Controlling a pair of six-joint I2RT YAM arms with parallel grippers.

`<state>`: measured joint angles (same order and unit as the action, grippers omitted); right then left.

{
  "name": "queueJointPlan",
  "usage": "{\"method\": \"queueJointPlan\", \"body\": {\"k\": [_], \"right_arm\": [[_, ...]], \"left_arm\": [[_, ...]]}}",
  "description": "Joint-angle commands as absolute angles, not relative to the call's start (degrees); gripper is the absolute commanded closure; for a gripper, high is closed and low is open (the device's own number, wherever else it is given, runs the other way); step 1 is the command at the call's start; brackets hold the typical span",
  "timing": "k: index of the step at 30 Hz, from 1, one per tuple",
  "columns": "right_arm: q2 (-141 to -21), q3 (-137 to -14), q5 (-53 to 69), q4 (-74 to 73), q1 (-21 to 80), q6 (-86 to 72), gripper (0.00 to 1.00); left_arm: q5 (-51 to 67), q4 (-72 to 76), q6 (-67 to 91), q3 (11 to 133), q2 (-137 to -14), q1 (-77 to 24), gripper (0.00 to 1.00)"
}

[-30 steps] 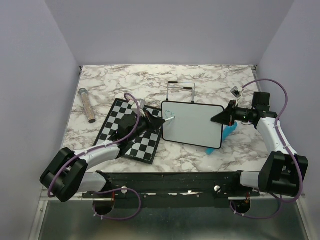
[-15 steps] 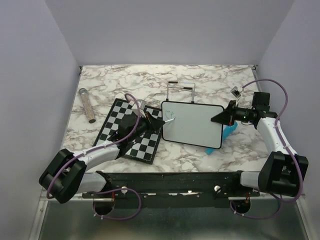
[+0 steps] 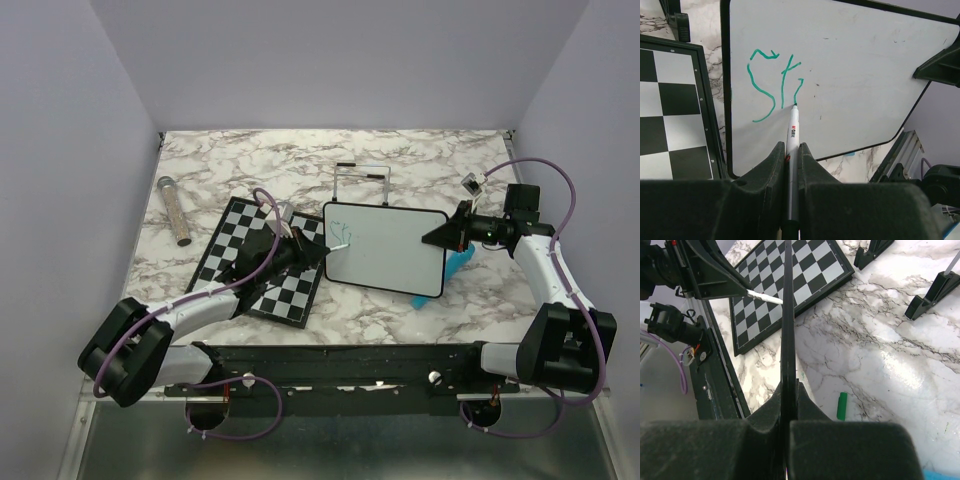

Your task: Write a sentence on the whiteboard

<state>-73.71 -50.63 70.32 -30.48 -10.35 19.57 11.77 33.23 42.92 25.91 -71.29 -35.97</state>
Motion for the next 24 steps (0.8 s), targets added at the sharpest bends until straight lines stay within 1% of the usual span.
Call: {"method": "queueJointPlan", "body": {"k": [1, 15, 24], "right_arm": [[-73.1, -51.0, 67.9, -29.2, -10.1, 22.7, 1.0], [-73.3, -51.0, 67.9, -29.2, -10.1, 22.8, 0.99], [-73.3, -51.1, 67.9, -29.2, -10.1, 22.8, 1.0]], "left_arm": [[12.7, 32.2, 42.3, 26.8, -72.4, -35.7, 1.0], [9.8, 30.9, 41.7, 30.4, -72.3, -35.7, 1.0], [11.7, 31.3, 41.6, 33.1, -75.0, -35.7, 1.0]]}}
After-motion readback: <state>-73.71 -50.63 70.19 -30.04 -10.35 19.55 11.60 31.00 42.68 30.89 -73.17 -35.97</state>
